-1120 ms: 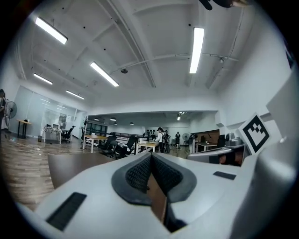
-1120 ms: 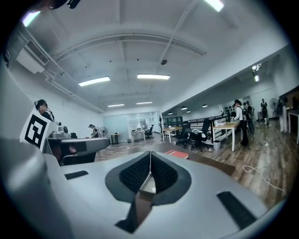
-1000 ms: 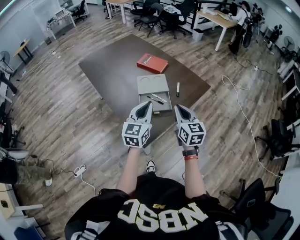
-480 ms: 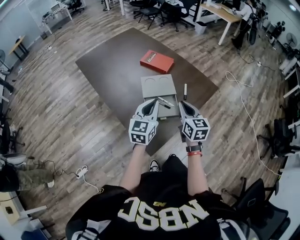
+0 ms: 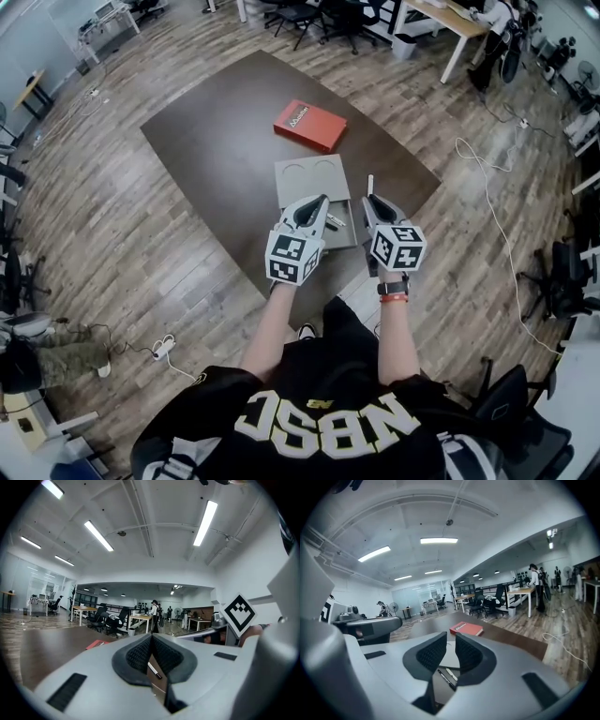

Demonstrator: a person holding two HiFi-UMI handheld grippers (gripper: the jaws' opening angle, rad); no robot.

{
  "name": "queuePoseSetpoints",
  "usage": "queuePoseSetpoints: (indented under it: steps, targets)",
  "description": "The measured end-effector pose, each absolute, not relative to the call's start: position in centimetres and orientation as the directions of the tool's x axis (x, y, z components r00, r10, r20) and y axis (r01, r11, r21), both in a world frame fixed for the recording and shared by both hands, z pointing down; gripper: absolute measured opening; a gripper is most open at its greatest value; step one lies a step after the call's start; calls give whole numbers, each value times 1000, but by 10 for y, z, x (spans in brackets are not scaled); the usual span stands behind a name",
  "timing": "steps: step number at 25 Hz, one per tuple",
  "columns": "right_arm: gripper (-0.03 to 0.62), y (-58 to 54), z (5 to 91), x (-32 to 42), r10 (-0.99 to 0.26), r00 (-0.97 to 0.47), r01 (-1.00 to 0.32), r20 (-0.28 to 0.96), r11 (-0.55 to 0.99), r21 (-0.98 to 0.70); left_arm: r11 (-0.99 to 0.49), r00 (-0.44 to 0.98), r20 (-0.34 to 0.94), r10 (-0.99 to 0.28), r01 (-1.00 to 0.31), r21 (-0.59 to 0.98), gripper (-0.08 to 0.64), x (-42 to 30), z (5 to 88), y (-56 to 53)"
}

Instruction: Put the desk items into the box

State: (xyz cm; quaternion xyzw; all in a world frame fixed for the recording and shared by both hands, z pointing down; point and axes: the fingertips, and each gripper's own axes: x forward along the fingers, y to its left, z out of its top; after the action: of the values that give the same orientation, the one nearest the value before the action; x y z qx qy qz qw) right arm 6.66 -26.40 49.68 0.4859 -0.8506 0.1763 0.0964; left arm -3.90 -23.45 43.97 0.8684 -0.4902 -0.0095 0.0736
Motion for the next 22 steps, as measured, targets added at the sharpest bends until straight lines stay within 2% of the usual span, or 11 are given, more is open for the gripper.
queuePoseSetpoints:
  steps: [22]
  targets:
    - [175, -354, 632, 122, -663, -460, -888, 591, 346, -303, -514, 561, 233, -794, -825, 235, 15, 17, 533, -335]
